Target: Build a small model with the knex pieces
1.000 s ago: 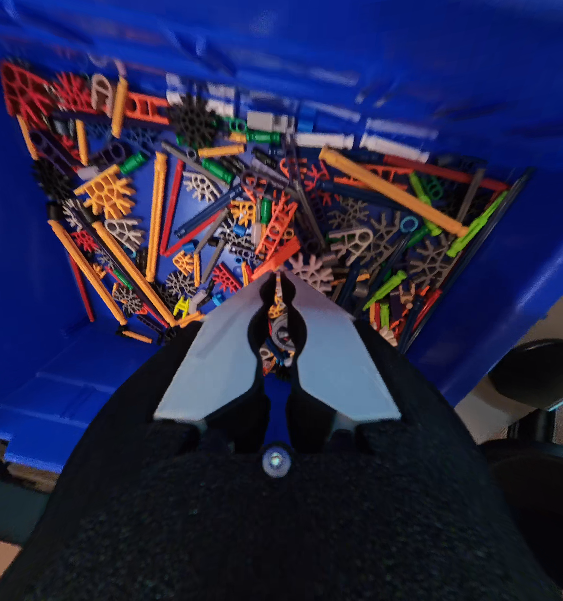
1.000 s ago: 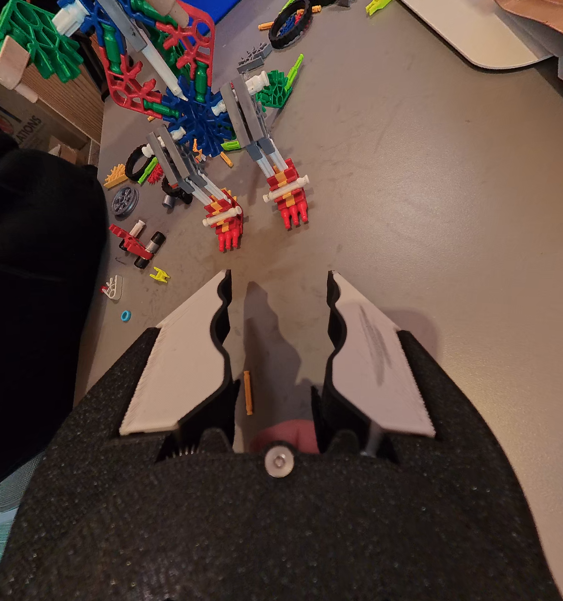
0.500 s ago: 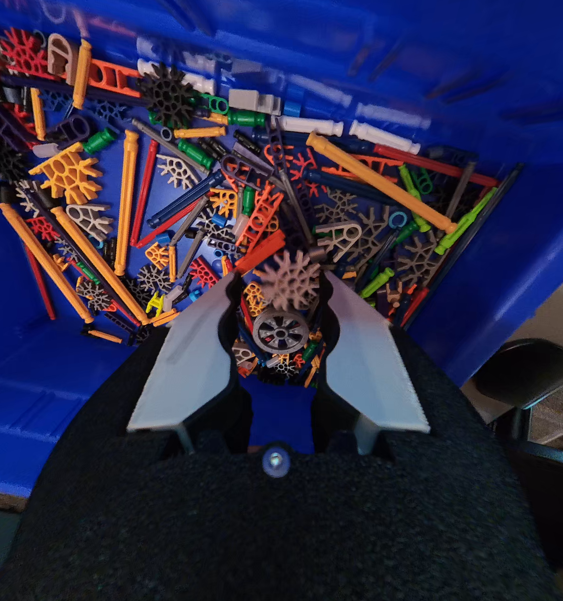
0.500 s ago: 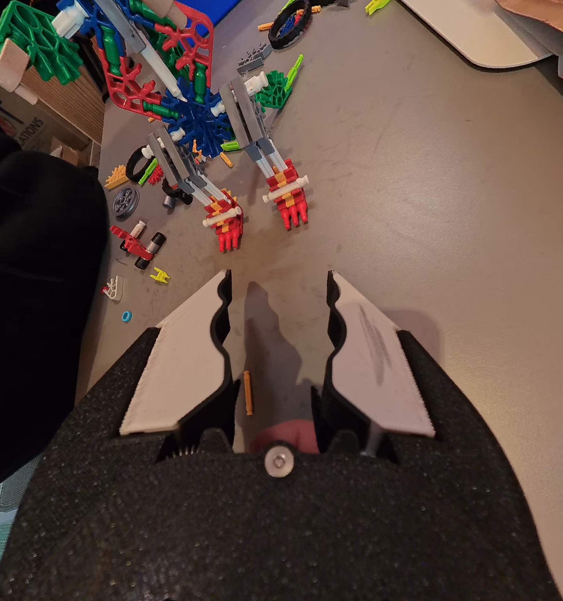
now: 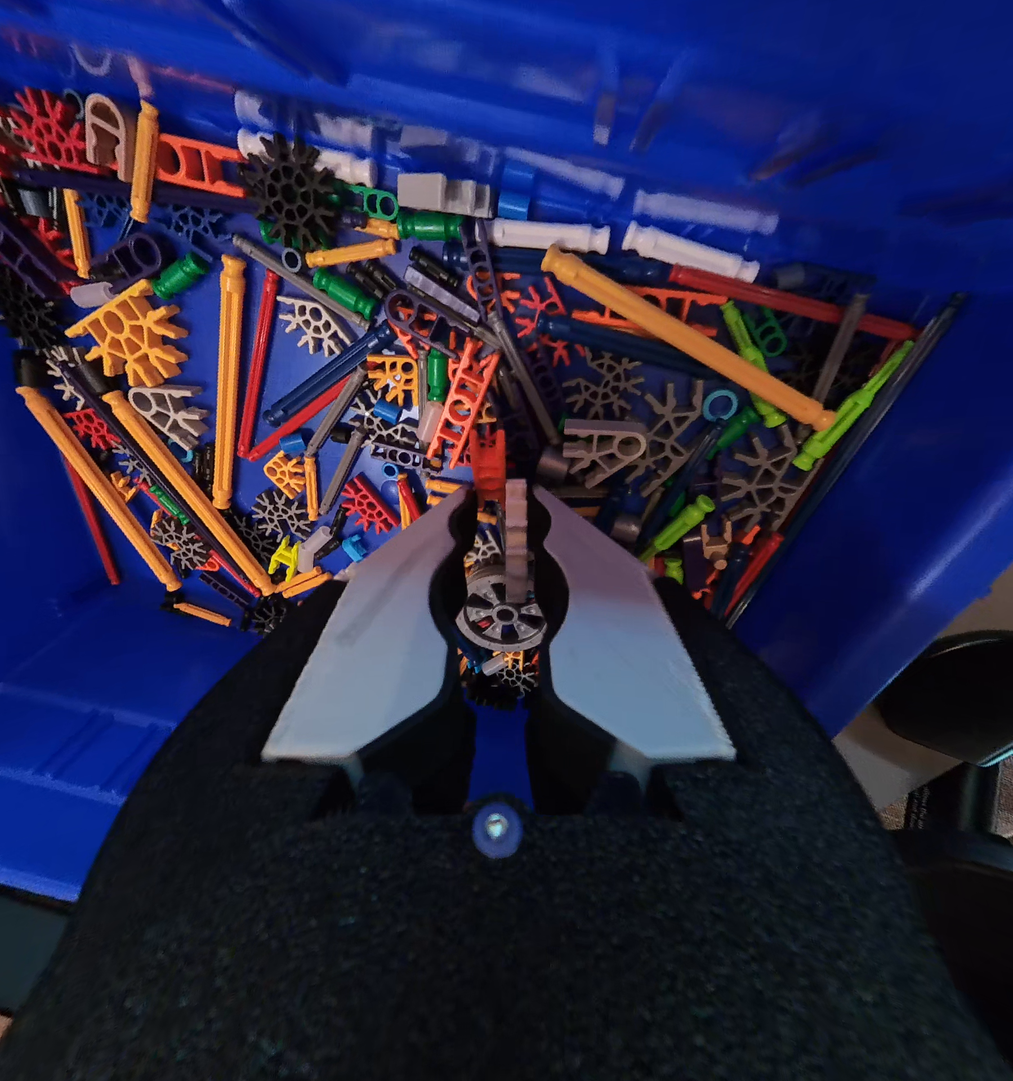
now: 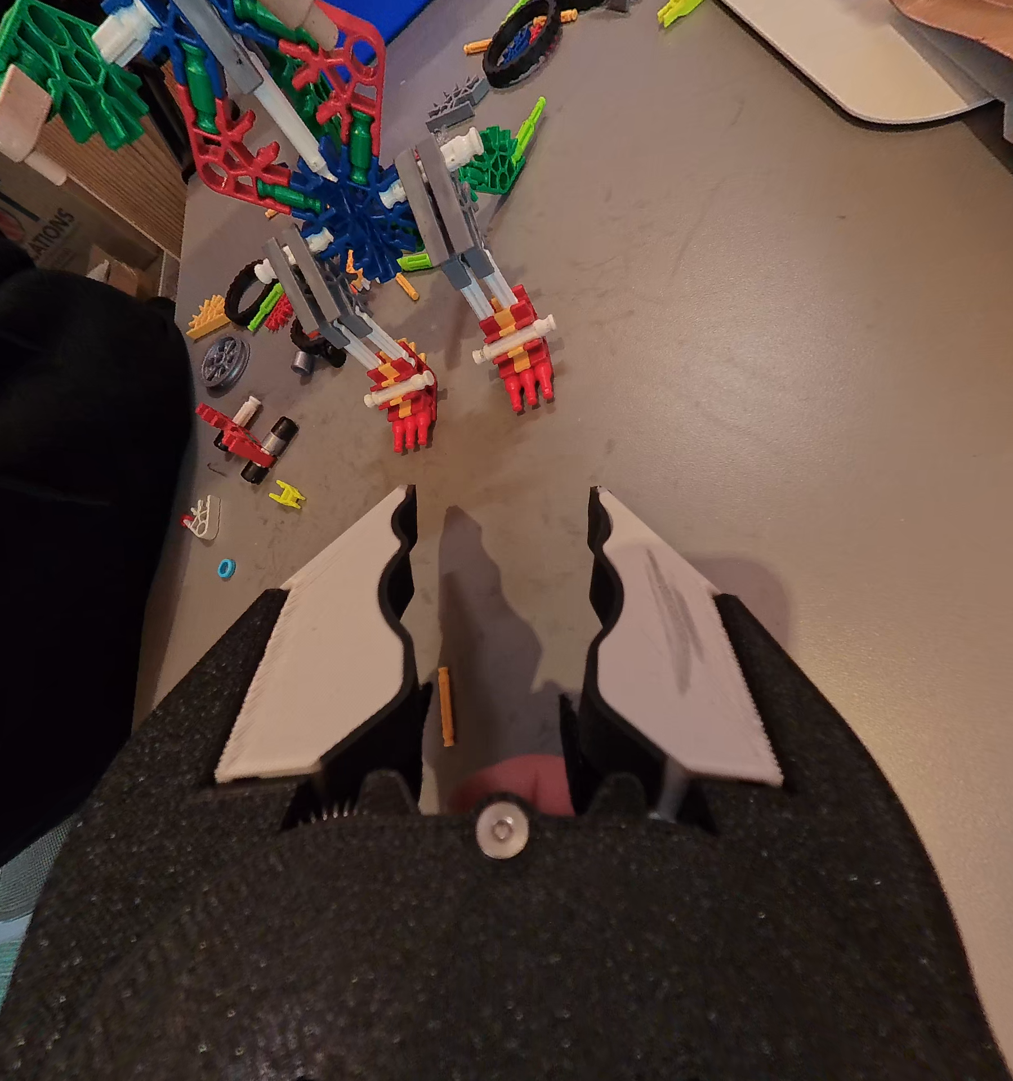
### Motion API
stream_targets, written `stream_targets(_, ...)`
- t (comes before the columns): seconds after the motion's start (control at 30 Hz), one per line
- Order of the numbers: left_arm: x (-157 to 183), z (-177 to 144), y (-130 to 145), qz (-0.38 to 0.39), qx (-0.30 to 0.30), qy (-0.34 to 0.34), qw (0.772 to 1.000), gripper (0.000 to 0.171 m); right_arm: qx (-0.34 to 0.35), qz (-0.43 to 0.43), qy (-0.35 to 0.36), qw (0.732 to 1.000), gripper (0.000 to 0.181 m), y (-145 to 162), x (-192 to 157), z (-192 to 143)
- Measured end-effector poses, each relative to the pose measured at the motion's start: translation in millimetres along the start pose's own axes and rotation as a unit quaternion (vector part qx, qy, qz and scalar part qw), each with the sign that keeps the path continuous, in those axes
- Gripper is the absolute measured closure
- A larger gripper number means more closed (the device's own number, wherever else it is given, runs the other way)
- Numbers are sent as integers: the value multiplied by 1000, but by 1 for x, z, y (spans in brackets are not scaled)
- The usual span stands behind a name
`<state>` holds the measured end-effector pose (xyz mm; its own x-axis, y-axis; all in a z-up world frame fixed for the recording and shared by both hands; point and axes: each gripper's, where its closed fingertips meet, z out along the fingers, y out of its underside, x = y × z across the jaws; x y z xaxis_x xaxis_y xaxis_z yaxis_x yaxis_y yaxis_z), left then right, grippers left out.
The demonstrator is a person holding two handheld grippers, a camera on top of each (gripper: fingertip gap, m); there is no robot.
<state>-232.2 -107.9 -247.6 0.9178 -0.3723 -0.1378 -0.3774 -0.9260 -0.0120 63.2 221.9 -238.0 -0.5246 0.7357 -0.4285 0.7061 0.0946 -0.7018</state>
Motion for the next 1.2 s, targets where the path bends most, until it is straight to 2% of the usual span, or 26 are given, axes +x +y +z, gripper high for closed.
stream_targets(0.53, -30, -29, 22, -35, 1, -71, 997, 157, 0, 3, -2, 1000, 123, 0, 0, 0)
stream_targets(1.2, -44, -11, 24, -10, -28, -70, 997, 157, 4, 26, -17, 1000, 125, -2, 2, -1)
